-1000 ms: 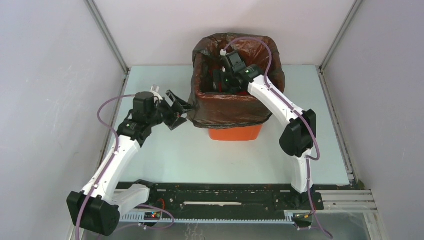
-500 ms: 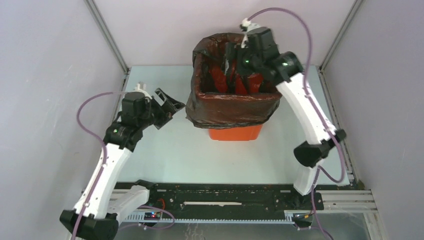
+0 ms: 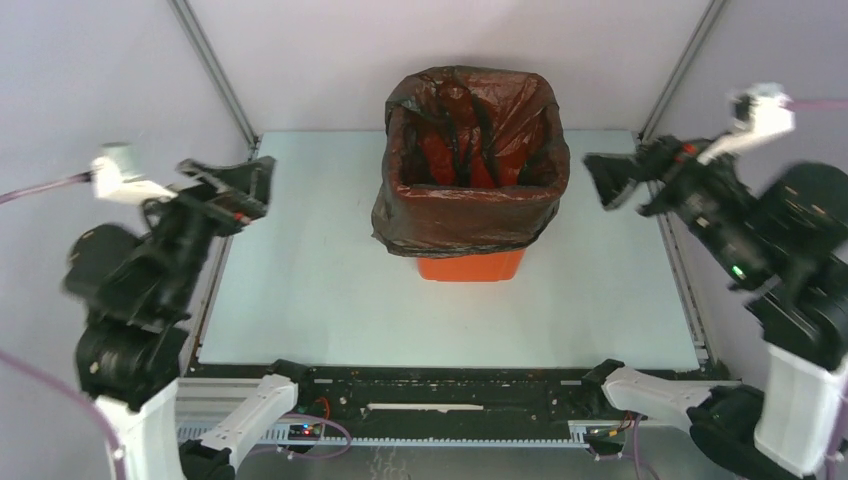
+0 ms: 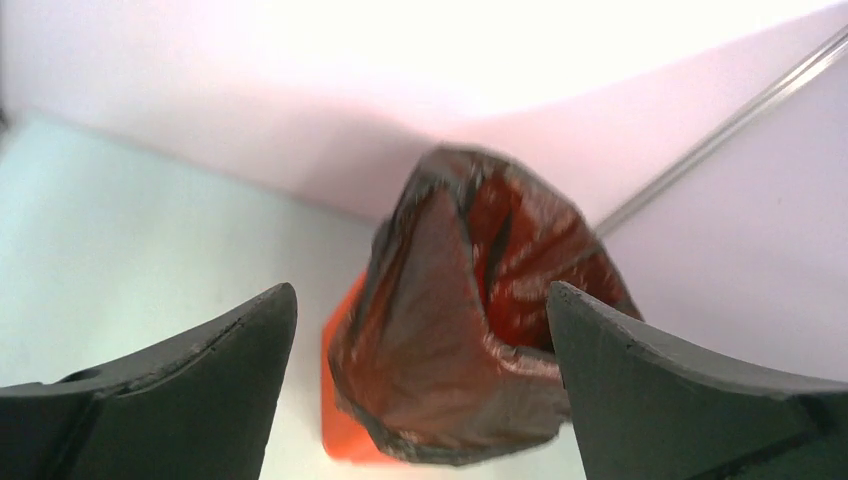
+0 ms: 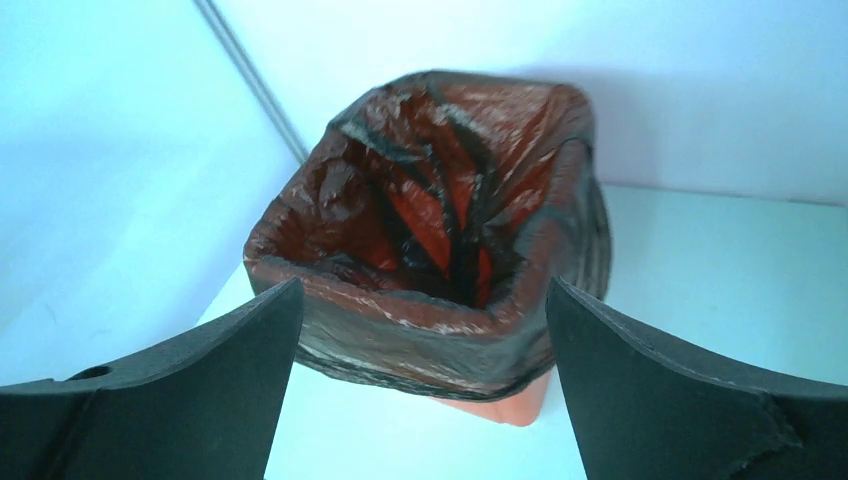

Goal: Put the trash bags into the trash bin

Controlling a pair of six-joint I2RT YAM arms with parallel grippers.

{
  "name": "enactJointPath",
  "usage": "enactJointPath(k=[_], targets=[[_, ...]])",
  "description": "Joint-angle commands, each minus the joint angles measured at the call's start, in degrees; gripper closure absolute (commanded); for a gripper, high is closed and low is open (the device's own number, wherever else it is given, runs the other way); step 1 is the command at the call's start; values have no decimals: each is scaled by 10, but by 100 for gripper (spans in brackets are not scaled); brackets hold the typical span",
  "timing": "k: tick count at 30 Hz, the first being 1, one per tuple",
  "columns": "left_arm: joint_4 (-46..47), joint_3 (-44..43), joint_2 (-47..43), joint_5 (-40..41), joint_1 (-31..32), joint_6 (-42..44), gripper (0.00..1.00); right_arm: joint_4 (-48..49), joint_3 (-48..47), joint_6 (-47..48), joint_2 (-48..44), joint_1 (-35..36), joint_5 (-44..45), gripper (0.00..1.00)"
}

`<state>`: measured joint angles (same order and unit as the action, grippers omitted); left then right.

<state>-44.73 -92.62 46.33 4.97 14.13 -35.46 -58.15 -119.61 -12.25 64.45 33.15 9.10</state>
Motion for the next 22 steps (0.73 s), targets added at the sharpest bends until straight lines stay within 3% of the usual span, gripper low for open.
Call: enactJointPath(k=[1, 9, 22], targets=[[-25, -110, -7, 92, -2, 127, 0, -45, -17, 23, -46, 3, 85, 0], [42, -176, -5, 119, -2, 150, 0, -79, -45, 3, -100, 3, 136, 0], [-8, -177, -43, 188, -2, 148, 0, -91, -79, -5, -46, 3, 110, 0]])
